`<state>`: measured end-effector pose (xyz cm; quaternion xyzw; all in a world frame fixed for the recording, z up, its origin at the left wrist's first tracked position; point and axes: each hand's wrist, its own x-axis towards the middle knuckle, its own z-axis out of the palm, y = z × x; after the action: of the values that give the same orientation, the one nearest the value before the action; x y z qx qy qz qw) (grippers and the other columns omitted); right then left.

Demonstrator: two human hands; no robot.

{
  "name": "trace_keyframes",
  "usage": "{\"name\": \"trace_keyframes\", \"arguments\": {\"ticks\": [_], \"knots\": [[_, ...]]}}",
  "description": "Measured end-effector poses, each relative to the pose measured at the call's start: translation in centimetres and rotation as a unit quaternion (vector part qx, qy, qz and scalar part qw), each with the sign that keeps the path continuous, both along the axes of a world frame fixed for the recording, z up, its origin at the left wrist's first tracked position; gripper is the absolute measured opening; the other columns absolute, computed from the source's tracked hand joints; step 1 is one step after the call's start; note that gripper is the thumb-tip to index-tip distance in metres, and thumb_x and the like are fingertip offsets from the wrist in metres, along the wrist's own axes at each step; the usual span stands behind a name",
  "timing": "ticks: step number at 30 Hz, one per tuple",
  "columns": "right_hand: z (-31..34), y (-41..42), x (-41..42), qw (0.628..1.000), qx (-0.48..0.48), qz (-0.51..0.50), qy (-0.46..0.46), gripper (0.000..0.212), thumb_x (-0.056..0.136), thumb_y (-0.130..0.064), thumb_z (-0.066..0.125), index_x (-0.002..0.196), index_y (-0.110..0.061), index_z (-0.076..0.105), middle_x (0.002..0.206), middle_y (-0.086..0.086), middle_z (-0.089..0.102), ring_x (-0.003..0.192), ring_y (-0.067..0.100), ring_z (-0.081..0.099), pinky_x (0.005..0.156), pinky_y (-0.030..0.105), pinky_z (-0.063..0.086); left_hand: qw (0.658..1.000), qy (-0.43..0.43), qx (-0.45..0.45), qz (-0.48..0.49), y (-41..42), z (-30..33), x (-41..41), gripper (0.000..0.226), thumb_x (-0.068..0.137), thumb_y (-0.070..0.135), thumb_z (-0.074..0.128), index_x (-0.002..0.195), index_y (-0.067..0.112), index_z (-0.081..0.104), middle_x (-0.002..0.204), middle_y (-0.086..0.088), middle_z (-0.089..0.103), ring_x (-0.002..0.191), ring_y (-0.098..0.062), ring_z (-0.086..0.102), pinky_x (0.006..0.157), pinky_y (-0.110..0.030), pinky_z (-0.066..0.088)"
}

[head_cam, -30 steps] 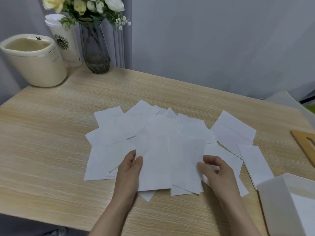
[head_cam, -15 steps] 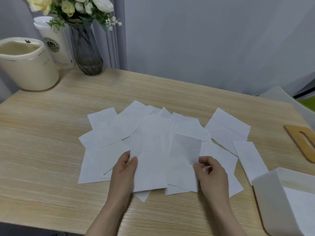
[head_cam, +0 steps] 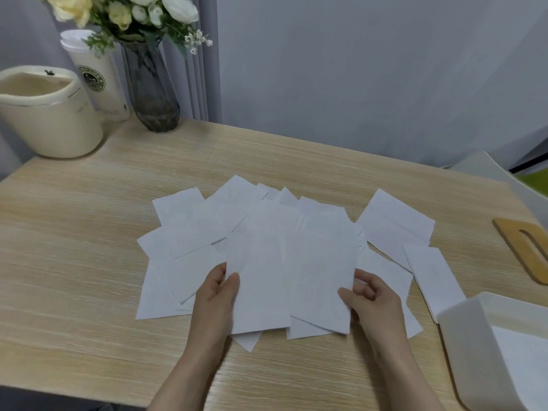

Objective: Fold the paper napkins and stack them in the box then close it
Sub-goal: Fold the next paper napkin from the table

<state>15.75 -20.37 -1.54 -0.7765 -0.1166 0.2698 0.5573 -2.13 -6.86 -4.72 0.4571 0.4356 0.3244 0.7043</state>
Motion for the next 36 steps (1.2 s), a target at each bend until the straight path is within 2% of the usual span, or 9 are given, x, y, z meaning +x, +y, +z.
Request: {"name": "trace_keyframes", "arguments": {"ticks": [5, 10, 13, 16, 21, 25, 29, 32, 36], "knots": [[0.2, -0.4, 0.2, 0.997, -0.021, 0.009, -0.077, 0.014, 0.088, -0.012, 0.063, 0.088, -0.025, 0.071, 0.060, -0.002, 0.068, 0.045, 0.005, 0.051, 0.053, 0.027, 0.041, 1.000, 0.000, -0.001, -0.002, 0.0, -0.1, 0.0, 0.023, 0.099, 0.011, 0.049, 0.107, 0.021, 0.068, 0.100, 0.000, 0.076, 0.090, -0.016, 0.071, 0.074, -0.032, 0.049], [1.5, -0.3, 0.3, 0.994, 0.036, -0.021, -0.103, 0.014, 0.089, -0.012, 0.064, 0.084, -0.024, 0.070, 0.056, -0.007, 0.066, 0.043, 0.000, 0.050, 0.043, 0.013, 0.039, 1.000, 0.003, 0.003, -0.005, 0.1, -0.1, 0.0, 0.023, 0.099, 0.012, 0.049, 0.105, 0.023, 0.069, 0.100, 0.001, 0.076, 0.092, -0.018, 0.071, 0.079, -0.035, 0.050], [2.4, 0.1, 0.4, 0.995, 0.063, -0.030, -0.068, 0.008, 0.087, -0.013, 0.068, 0.090, -0.019, 0.072, 0.059, 0.001, 0.066, 0.047, 0.006, 0.052, 0.050, 0.019, 0.044, 1.000, 0.001, 0.004, -0.010, 0.2, -0.1, 0.1, 0.023, 0.099, 0.012, 0.050, 0.105, 0.024, 0.068, 0.100, 0.001, 0.075, 0.093, -0.017, 0.071, 0.078, -0.034, 0.050], [3.1, 0.7, 0.2, 0.995, 0.096, -0.029, -0.019, 0.006, 0.084, -0.013, 0.070, 0.088, -0.017, 0.072, 0.060, 0.003, 0.066, 0.045, 0.008, 0.050, 0.045, 0.018, 0.044, 1.000, -0.010, 0.007, -0.008, 0.1, -0.1, 0.0, 0.024, 0.099, 0.011, 0.050, 0.112, 0.024, 0.066, 0.104, 0.003, 0.075, 0.095, -0.015, 0.071, 0.078, -0.031, 0.049], [2.9, 2.8, -1.5, 0.993, 0.095, 0.040, 0.051, 0.003, 0.085, -0.009, 0.068, 0.088, -0.010, 0.069, 0.046, 0.003, 0.048, 0.036, 0.009, 0.036, 0.038, 0.015, 0.032, 1.000, -0.017, 0.003, -0.006, 0.2, 0.1, -0.1, 0.029, 0.098, 0.009, 0.051, 0.116, 0.029, 0.062, 0.109, 0.006, 0.074, 0.101, -0.014, 0.070, 0.086, -0.036, 0.052], [2.0, 4.7, -3.2, 0.989, 0.079, 0.090, 0.090, 0.003, 0.088, -0.007, 0.065, 0.086, -0.006, 0.067, 0.045, 0.000, 0.046, 0.035, 0.008, 0.032, 0.039, 0.016, 0.027, 1.000, -0.009, 0.008, 0.005, 0.2, 0.1, -0.2, 0.025, 0.100, 0.016, 0.049, 0.111, 0.030, 0.067, 0.107, 0.005, 0.074, 0.104, -0.018, 0.068, 0.091, -0.039, 0.051], [1.4, 5.8, -3.9, 0.987, 0.065, 0.107, 0.104, 0.005, 0.089, -0.006, 0.064, 0.090, -0.002, 0.066, 0.044, 0.000, 0.047, 0.034, 0.007, 0.032, 0.038, 0.015, 0.028, 1.000, -0.008, 0.004, 0.015, 0.2, 0.4, -0.1, 0.031, 0.103, 0.029, 0.044, 0.098, 0.041, 0.072, 0.105, 0.014, 0.073, 0.102, -0.004, 0.066, 0.087, -0.031, 0.049], [1.3, 6.2, -4.2, 0.986, 0.065, 0.114, 0.103, 0.004, 0.089, -0.006, 0.063, 0.089, -0.003, 0.066, 0.041, -0.002, 0.045, 0.033, 0.006, 0.032, 0.038, 0.014, 0.028, 1.000, -0.010, 0.007, 0.017, 0.2, 0.5, -0.1, 0.032, 0.104, 0.031, 0.042, 0.100, 0.040, 0.073, 0.104, 0.020, 0.072, 0.100, 0.003, 0.065, 0.082, -0.027, 0.046], [1.1, 6.6, -4.6, 0.986, 0.055, 0.115, 0.106, 0.004, 0.089, -0.006, 0.063, 0.090, -0.003, 0.066, 0.041, -0.002, 0.044, 0.033, 0.007, 0.031, 0.037, 0.015, 0.028, 1.000, -0.021, -0.007, 0.014, 0.2, 0.2, -0.1, 0.028, 0.103, 0.030, 0.045, 0.100, 0.035, 0.072, 0.106, 0.008, 0.074, 0.104, -0.012, 0.067, 0.087, -0.034, 0.050]]}}
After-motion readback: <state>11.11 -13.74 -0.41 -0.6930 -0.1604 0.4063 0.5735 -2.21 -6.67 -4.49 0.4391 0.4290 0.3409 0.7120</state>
